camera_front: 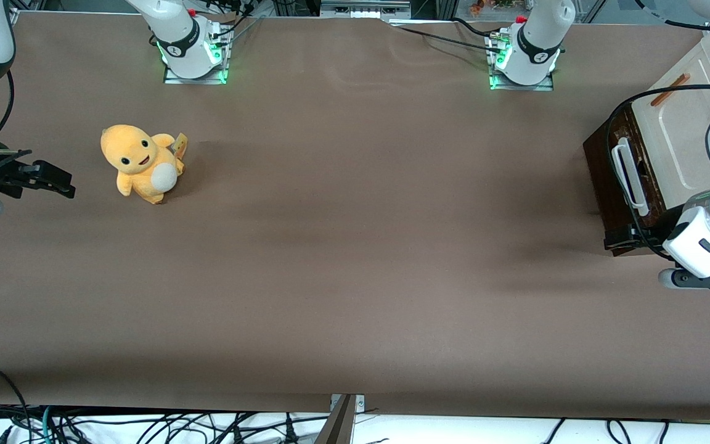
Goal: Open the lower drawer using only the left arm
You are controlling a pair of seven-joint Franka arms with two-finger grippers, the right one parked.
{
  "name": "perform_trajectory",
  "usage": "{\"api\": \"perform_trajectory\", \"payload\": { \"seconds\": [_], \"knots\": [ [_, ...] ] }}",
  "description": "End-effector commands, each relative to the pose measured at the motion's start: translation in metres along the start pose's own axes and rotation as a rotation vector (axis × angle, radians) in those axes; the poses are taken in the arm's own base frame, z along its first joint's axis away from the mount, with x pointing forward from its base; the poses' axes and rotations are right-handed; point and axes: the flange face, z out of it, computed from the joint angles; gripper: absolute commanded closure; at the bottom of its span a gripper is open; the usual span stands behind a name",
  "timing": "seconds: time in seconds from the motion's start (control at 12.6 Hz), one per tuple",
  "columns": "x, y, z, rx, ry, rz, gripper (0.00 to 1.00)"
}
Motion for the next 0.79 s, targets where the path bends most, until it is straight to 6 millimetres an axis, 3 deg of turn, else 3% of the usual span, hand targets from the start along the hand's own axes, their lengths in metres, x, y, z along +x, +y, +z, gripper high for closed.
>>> {"api": "perform_trajectory", "payload": {
  "seconds": [0.0, 0.71],
  "knots": [
    [-0.0101, -0.0034, -0.0082, 0.032, -0.024, 0.002, 0.00],
    [-0.0105, -0.0029, -0.0100, 0.037, -0.021, 0.004, 0.00]
  ]
}}
